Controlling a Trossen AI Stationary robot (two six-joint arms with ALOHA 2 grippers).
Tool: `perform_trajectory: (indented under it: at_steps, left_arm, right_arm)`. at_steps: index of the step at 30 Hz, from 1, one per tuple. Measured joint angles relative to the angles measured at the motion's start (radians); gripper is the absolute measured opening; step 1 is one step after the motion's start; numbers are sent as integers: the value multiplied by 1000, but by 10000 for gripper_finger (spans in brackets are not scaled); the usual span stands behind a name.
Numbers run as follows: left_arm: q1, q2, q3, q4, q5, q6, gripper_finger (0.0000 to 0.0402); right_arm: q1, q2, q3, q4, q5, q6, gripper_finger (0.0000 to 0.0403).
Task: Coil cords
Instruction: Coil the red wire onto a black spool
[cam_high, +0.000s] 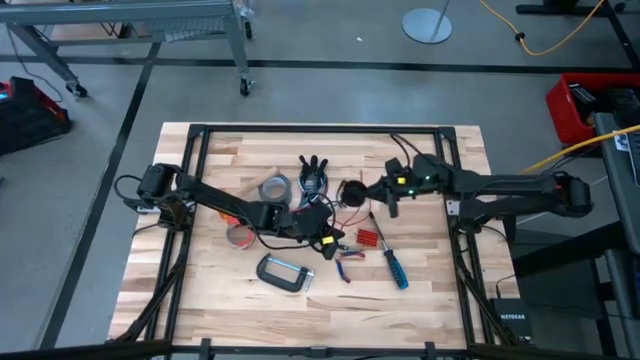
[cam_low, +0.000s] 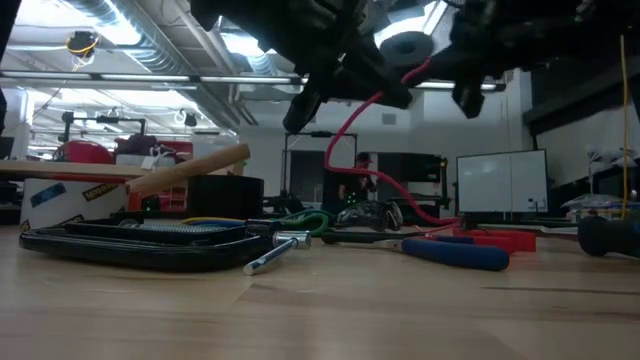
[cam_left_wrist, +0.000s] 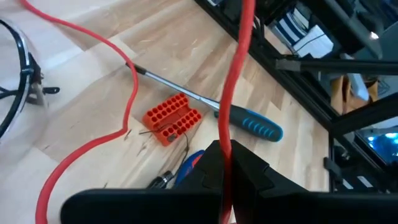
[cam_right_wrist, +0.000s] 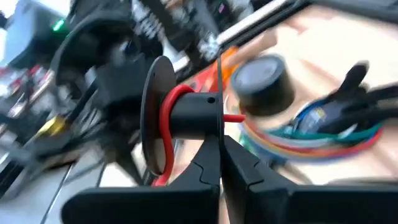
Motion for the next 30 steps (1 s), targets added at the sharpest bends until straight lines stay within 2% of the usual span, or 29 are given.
perform_trajectory:
  at_steps: [6,13,18,24,30]
  left_arm:
    - [8,0,0,-4,-17,0,0]
    - [46,-1,-1,-4,-22,-39,0]
    - [79,0,-2,13,-22,-62,0]
    - [125,1,-2,24,-21,-101,1]
    - [158,1,-2,34,8,-124,7]
  right_arm:
    - [-10,-144,0,-161,-169,-8,1]
    - [-10,-186,0,-363,-203,-36,1]
    - [-9,-158,2,-504,-179,-111,1]
    - [-9,-112,3,-531,-145,-140,1]
    - [-8,-46,2,-522,-18,-140,1]
